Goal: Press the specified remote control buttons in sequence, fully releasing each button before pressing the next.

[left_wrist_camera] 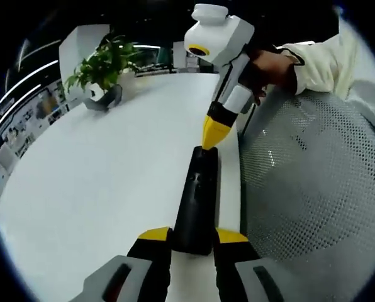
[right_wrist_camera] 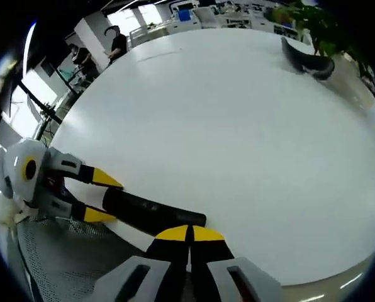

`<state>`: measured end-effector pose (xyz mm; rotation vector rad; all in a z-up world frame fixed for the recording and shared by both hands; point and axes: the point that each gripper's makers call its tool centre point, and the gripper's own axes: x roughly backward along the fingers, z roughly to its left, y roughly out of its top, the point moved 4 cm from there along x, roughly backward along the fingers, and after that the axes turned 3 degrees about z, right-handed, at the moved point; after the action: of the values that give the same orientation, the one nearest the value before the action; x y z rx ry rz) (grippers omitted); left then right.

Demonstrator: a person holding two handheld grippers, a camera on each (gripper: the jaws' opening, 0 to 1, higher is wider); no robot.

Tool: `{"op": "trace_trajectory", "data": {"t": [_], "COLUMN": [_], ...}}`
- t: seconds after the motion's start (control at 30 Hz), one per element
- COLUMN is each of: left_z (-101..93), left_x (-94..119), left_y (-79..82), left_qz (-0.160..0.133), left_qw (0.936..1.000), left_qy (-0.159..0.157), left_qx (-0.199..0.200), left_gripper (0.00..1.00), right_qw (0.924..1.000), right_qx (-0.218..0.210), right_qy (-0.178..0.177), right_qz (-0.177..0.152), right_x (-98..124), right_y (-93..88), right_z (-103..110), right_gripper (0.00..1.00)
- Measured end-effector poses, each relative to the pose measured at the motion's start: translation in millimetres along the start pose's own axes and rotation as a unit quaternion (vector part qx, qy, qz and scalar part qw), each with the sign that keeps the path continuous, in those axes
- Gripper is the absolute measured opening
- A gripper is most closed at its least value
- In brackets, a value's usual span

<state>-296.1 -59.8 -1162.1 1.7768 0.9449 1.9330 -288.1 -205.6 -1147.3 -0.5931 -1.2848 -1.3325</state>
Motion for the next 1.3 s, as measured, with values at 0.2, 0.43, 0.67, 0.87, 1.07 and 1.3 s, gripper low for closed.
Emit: {"op": "trace_trajectory", "data": {"t": [0.2, 0.43, 0.67, 0.87, 1.07, 1.3], "left_z": [-0.6, -3.7, -4.5, -4.4, -3.9, -3.9], "left_x": [-0.5, -1.8, -1.3, -1.4, -1.8, -2.0], "left_y": [0.8, 2.0, 2.0, 2.2, 2.3, 2.3], "left_qz": [-0.003, -0.007, -0.004, -0.005, -0.008, -0.009], "left_qw": [1.0000, 0.9999, 0.9997, 0.9998, 0.9998, 0.9998], "left_qy": [-0.001, -0.007, -0.011, -0.012, -0.011, -0.012], "left_qx": [-0.004, -0.012, -0.019, -0.017, -0.016, -0.016], "left_gripper": [0.25, 0.24, 0.23, 0.24, 0.24, 0.24], "right_qw": [0.9998, 0.9997, 0.9996, 0.9988, 0.9983, 0.9990], "right_qx": [-0.017, 0.004, 0.001, -0.028, -0.037, -0.022], "right_qy": [0.012, 0.021, 0.023, 0.035, 0.041, 0.035], "right_qz": [0.000, -0.015, -0.018, -0.019, -0.019, -0.017], "right_x": [0.9, 1.1, -1.6, -2.7, -2.8, -2.7], "right_y": [1.2, 5.4, 6.6, 5.0, 4.7, 4.7], "right_z": [-1.0, 6.5, 5.8, 3.5, 4.3, 4.5], "right_gripper": [0.00, 0.00, 0.00, 0.00, 0.00, 0.00]}}
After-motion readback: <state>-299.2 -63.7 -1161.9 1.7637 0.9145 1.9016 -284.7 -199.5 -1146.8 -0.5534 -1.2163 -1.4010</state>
